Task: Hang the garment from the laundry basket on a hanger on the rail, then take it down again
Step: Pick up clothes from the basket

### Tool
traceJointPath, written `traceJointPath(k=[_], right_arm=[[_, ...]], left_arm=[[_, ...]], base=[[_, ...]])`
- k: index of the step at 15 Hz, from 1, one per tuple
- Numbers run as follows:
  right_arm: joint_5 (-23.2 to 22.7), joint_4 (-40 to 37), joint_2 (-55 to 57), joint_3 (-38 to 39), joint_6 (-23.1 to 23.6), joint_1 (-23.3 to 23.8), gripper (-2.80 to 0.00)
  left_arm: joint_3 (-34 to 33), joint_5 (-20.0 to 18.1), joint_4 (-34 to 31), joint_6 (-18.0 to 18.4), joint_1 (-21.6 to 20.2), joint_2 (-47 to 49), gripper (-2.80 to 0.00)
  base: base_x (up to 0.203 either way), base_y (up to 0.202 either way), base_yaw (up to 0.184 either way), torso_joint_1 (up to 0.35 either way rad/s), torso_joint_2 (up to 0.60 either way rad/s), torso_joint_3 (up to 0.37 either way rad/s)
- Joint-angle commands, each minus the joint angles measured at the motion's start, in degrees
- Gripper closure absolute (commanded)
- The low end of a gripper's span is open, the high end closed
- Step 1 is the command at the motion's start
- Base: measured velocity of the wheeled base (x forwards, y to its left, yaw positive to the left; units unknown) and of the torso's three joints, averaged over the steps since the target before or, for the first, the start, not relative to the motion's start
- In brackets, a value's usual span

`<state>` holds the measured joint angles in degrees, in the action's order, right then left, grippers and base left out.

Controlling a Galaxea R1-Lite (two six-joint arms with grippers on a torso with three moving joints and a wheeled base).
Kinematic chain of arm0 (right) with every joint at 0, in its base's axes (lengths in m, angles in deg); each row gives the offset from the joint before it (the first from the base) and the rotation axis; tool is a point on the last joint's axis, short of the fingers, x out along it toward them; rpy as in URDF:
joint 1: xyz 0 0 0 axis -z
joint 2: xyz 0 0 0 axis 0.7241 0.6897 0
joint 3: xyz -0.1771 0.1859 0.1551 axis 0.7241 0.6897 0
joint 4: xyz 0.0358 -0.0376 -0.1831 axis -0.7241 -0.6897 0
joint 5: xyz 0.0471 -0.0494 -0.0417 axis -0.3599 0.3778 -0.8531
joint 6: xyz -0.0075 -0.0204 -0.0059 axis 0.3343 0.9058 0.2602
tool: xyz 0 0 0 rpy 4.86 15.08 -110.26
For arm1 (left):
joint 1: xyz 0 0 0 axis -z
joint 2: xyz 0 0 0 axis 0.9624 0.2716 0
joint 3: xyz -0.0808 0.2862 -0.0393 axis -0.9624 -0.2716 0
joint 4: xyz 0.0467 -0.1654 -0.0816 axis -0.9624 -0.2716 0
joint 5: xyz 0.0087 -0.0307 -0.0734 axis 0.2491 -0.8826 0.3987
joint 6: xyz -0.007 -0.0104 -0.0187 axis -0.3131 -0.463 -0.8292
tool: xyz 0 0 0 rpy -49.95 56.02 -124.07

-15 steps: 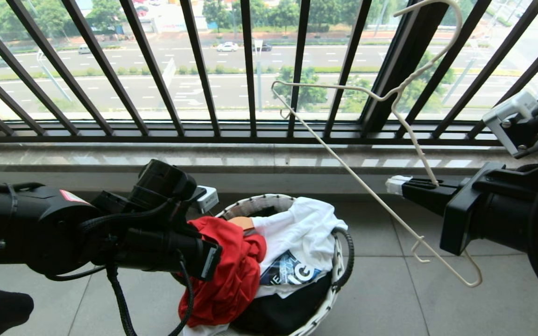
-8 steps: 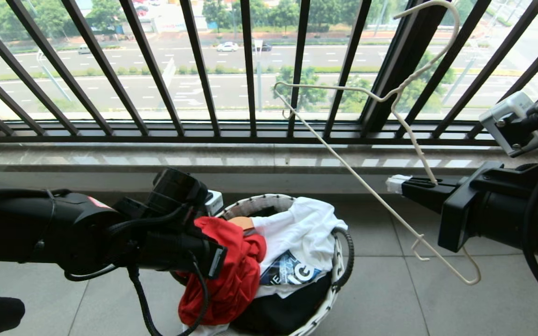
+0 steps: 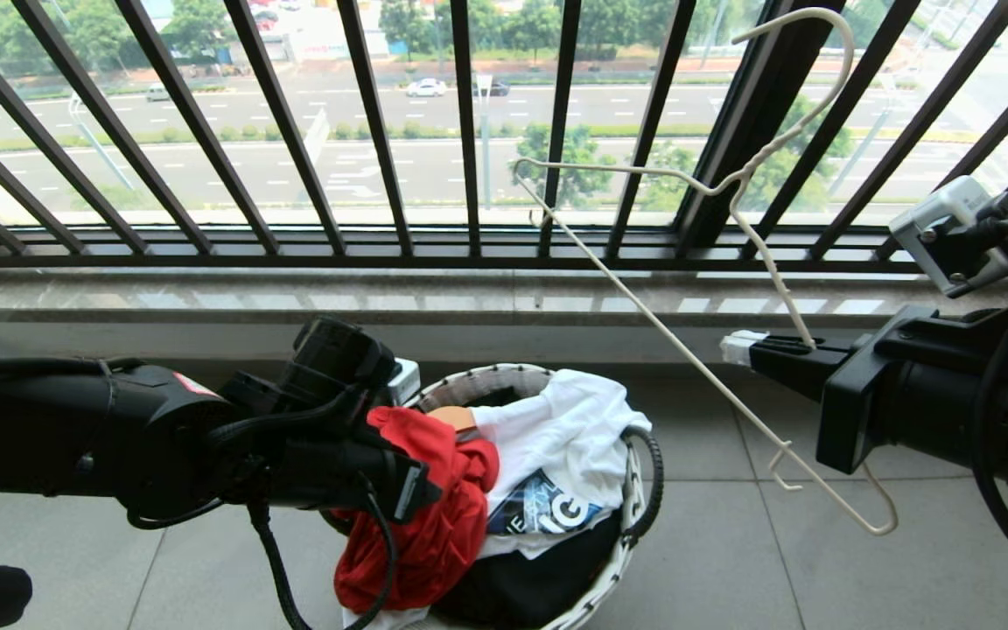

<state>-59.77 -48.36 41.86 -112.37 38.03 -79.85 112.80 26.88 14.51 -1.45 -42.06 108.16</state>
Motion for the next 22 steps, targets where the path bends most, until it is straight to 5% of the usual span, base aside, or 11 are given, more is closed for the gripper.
traceJointPath(k=[1, 2, 3, 12, 17, 22], right_arm=[[0.02, 0.13, 0.05, 0.00, 0.04, -0.02, 0.00], [0.02, 0.13, 0.05, 0.00, 0.04, -0.02, 0.00], [0.02, 0.13, 0.05, 0.00, 0.04, -0.02, 0.00], [-0.07, 0.13, 0.14, 0.00, 0.04, -0.02, 0.00], [0.02, 0.13, 0.14, 0.00, 0.04, 0.06, 0.00], [0.02, 0.13, 0.05, -0.17, 0.04, 0.77, 0.00]], left_arm=[[0.04, 1.30, 1.61, -0.10, -0.04, 2.52, -2.80], [-0.14, 1.87, 2.90, -0.20, -0.18, 2.73, -2.80], [-0.17, 1.92, 3.13, -0.21, -0.19, 2.73, 0.00], [0.10, 1.92, 3.28, -0.21, -0.98, 2.74, 0.00], [0.09, 1.49, 3.05, -0.64, 0.27, -6.35, 0.00], [2.17, 1.42, 2.85, -11.03, 9.44, -14.46, 0.00]], base=[[0.000, 0.000, 0.000, 0.000, 0.00, 0.000], [0.000, 0.000, 0.000, 0.000, 0.00, 0.000], [0.000, 0.000, 0.000, 0.000, 0.00, 0.000], [0.000, 0.000, 0.000, 0.000, 0.00, 0.000], [0.000, 0.000, 0.000, 0.000, 0.00, 0.000], [0.000, 0.000, 0.000, 0.000, 0.00, 0.000]])
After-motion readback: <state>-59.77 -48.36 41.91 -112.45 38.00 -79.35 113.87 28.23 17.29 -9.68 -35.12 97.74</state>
